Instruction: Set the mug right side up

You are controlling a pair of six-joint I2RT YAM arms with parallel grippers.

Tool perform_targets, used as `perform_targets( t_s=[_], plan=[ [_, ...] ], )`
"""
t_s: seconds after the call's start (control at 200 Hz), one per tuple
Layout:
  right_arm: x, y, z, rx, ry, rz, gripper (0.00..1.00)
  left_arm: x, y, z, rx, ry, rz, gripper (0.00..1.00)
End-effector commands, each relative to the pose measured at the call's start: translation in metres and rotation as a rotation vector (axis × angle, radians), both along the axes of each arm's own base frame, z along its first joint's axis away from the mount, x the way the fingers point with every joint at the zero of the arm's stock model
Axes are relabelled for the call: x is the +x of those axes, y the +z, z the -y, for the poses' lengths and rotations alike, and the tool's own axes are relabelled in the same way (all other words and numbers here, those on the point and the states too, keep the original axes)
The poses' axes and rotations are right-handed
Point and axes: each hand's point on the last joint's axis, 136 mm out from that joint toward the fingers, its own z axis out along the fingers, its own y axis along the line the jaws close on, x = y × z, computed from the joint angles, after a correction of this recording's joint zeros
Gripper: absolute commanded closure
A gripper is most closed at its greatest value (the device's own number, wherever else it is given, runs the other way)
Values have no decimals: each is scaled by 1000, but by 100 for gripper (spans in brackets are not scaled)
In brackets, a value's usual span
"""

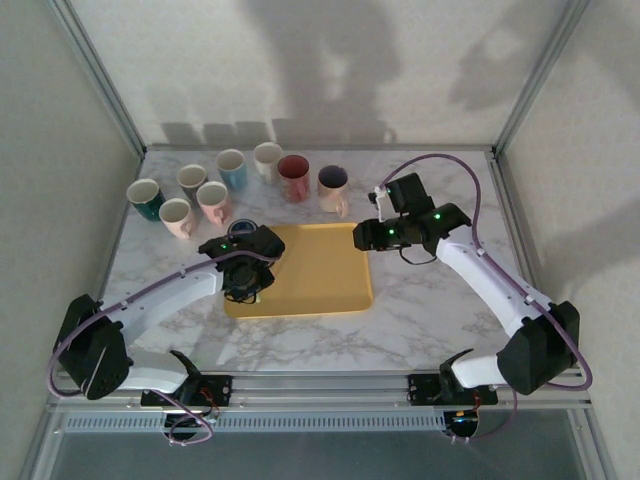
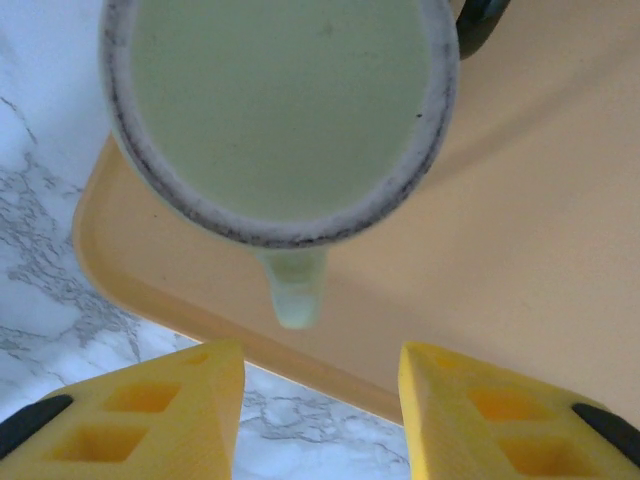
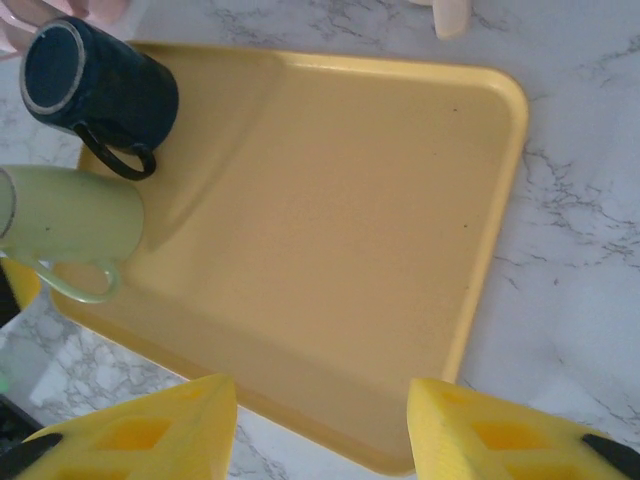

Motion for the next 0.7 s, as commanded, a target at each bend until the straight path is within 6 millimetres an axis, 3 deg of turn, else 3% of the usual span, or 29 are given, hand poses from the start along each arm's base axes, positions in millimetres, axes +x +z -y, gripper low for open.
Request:
perform_targets(
  t_s=[0.0,0.285,0.696],
  plan=[
    [-1,4,1,35,-6,4,50,-5,-7,-7,37,-18,-33,56],
    [1,10,2,64,-15,9,51,-7,-19,-16,51,-7,-45,66],
    [3,19,4,75,-22,26,51,10,-32,-22,94,-20,-53,72]
  ],
)
